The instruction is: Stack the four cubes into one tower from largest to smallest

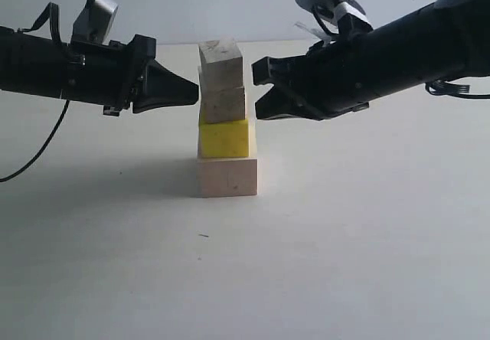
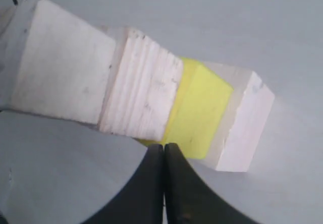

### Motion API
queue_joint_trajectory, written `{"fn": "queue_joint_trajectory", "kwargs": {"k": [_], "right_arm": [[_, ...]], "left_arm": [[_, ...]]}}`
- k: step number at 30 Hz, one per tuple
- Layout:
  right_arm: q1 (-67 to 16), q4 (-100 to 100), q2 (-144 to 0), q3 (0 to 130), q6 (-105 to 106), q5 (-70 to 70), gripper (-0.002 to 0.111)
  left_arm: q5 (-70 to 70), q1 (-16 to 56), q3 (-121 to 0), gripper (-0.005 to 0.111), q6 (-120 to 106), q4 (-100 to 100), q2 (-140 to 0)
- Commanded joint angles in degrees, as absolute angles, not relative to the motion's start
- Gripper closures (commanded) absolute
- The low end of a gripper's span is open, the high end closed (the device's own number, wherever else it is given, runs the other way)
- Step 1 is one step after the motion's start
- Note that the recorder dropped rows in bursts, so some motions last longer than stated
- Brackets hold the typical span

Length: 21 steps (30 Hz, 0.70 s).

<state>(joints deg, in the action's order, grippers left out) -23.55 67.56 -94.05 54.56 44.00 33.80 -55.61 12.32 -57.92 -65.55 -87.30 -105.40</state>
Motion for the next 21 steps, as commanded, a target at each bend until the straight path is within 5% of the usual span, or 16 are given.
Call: {"fn": "queue_joint_trajectory", "kwargs": {"k": [1,21], "right_arm": [[-23.24,67.5,-94.03,55.14,43.43,31.29,0.108],[-23.24,73.5,-95.95,55.96,49.74,33.58,0.108]], "left_arm": [[-55.51,12.64,-58.16,0.107,-66.24,-88.43,-105.34],[-56.23,12.64,-58.16,0.107,-66.23,-88.43,-105.34]]}}
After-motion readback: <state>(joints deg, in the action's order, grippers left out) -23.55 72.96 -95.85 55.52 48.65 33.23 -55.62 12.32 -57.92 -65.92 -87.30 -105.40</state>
